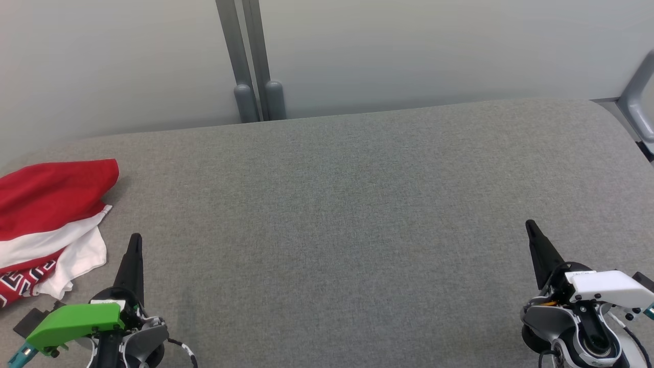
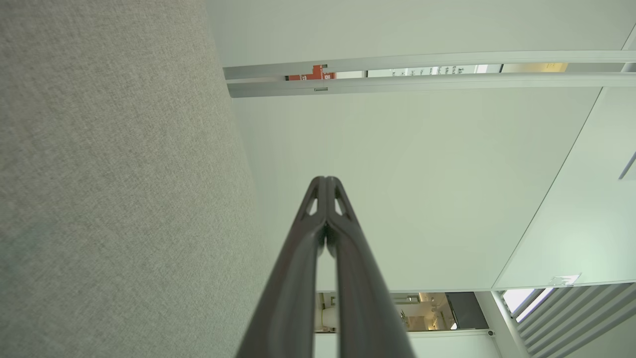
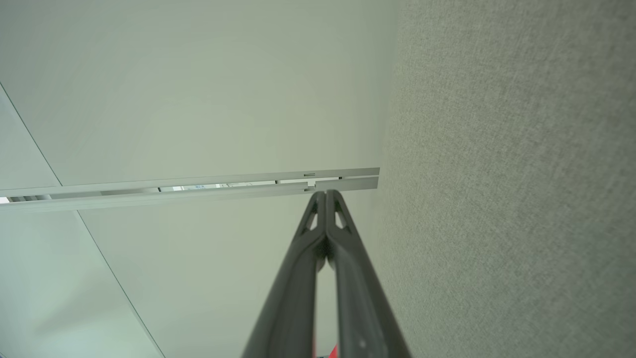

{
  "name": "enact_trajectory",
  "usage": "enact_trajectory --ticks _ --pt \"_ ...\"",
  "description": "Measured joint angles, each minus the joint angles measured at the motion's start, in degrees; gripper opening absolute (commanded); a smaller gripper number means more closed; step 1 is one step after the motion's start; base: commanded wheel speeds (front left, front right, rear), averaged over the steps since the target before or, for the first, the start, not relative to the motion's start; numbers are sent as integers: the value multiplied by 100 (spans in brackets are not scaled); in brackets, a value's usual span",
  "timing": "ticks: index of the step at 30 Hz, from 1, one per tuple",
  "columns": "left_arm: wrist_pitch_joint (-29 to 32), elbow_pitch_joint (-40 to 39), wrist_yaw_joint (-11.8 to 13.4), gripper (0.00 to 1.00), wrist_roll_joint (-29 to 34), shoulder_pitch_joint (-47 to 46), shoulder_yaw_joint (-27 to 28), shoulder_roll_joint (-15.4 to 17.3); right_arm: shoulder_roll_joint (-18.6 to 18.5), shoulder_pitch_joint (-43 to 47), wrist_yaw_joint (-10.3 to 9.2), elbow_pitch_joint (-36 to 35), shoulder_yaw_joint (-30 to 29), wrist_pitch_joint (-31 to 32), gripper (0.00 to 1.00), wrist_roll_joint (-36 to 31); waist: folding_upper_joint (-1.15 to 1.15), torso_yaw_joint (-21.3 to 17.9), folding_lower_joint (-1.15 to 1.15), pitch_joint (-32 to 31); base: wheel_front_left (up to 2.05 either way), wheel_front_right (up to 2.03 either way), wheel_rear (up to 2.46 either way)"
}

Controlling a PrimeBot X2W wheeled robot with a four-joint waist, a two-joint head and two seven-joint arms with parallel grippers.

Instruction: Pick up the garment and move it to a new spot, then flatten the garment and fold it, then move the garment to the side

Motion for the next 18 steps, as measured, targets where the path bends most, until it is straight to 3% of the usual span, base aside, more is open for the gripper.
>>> enact_trajectory --ticks 18 --pt "1 0 0 0 0 0 0 0 0 0 0 0 0 0 0 0 0 0 0 0 0 0 0"
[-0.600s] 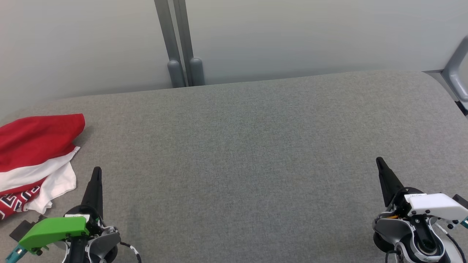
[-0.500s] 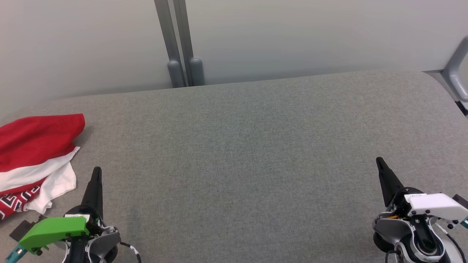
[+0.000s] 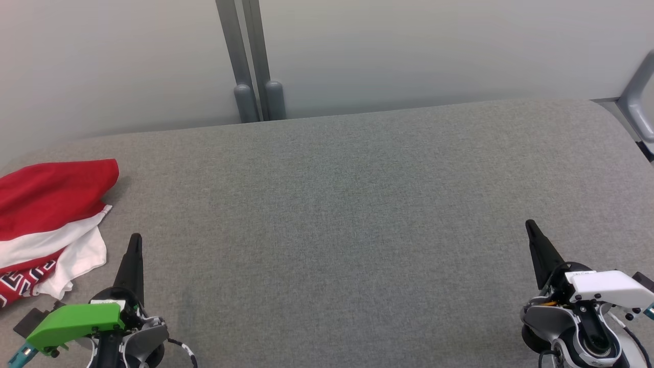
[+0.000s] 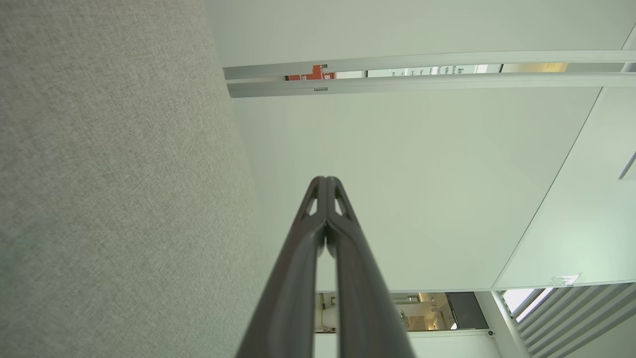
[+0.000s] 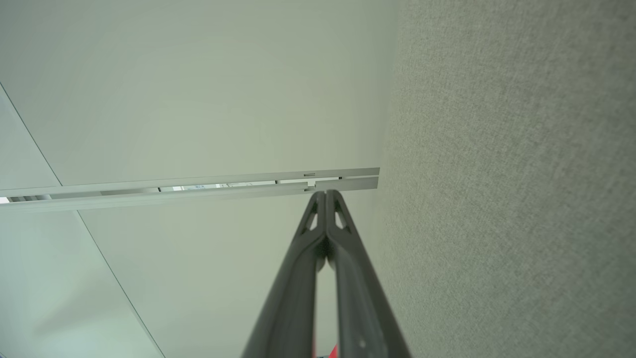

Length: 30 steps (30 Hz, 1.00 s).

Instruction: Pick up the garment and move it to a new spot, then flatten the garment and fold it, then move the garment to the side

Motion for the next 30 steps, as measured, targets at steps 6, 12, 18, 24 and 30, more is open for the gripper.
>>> enact_trajectory --ticks 6,12,18,24,30 --pt "-1 -1 0 0 0 0 0 0 0 0 0 0 0 0 0 0 0 0 0 0 0 0 0" --pt "-1 15 1 100 0 8 -2 -2 2 7 0 16 1 0 100 -2 0 0 0 0 0 0 0" --pt "-51 240 31 100 0 220 -77 -42 55 248 -2 191 20 -47 100 -12 0 -1 0 0 0 0 0" --pt "-221 197 66 100 88 219 -247 -42 44 297 -2 69 83 -209 100 -155 0 -1 0 -2 0 0 0" --pt "-391 153 159 100 428 220 -411 -21 -40 374 -2 -64 186 -378 100 -628 0 -6 0 -5 0 0 0"
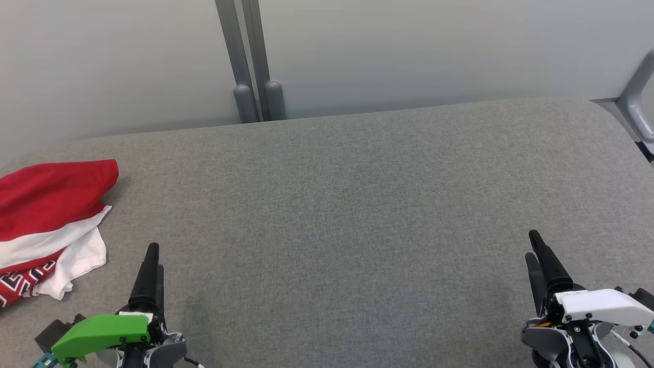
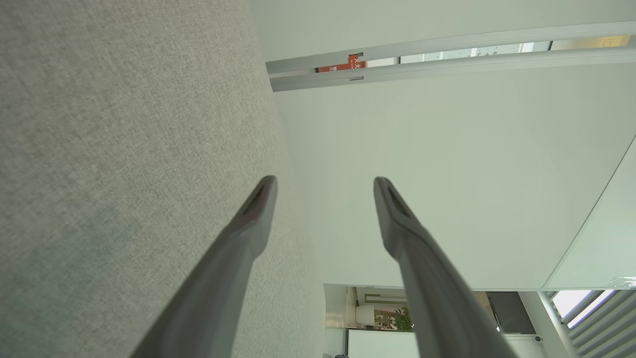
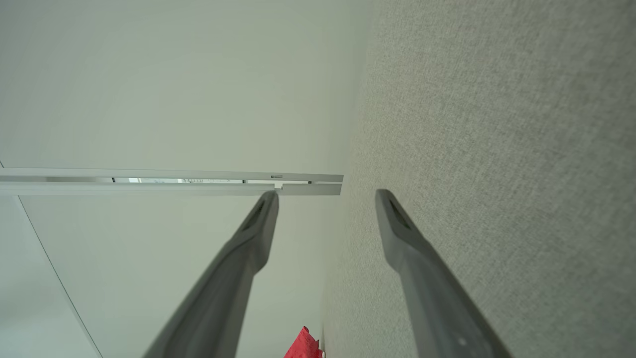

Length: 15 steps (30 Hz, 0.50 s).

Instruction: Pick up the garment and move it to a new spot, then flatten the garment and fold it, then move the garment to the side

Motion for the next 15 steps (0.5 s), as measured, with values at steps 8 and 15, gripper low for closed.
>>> enact_trajectory --ticks 8,15 --pt "-200 -55 236 100 862 1 -237 169 -180 40 0 -218 120 -197 100 -1024 0 -6 0 -4 0 0 0" --pt "-348 -49 456 100 1588 30 -458 287 -343 59 1 -393 253 -365 100 -2008 0 11 0 -5 0 0 0"
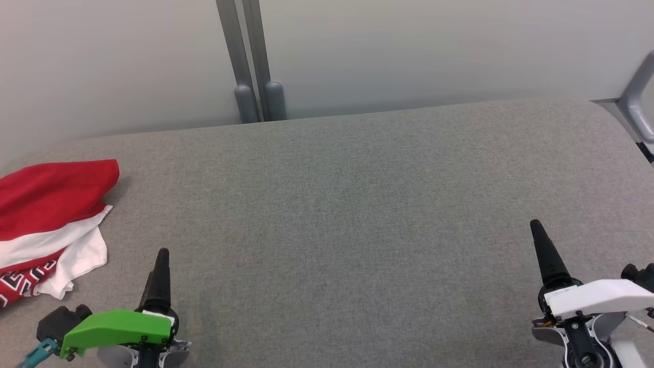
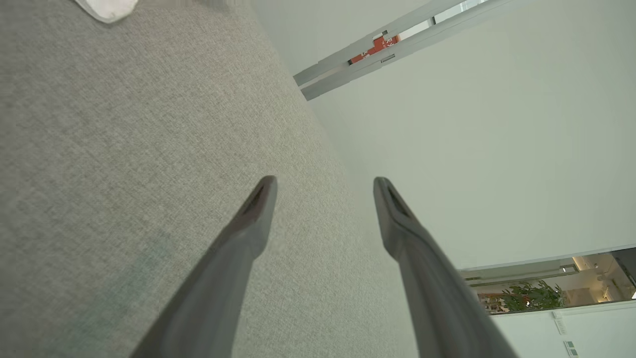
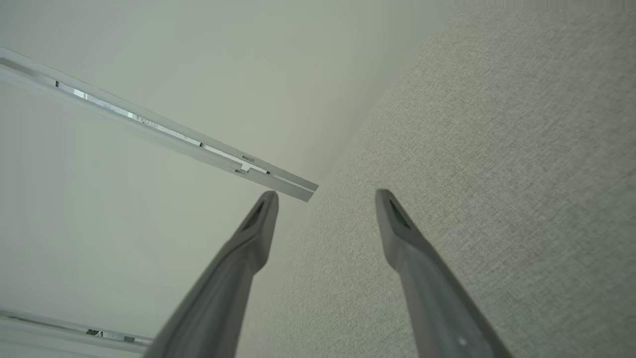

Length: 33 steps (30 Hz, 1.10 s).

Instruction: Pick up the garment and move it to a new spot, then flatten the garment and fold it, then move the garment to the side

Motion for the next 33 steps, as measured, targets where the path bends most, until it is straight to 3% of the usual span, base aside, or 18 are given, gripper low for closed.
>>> enact_trajectory --ticks 12,33 --pt "-254 41 419 100 1205 56 -275 259 -315 -15 0 -63 359 -249 100 -1438 0 57 0 -5 0 0 0" --pt "-630 -138 424 100 2986 221 -497 420 -479 32 0 -114 503 -624 100 -2987 0 114 0 -8 0 0 0"
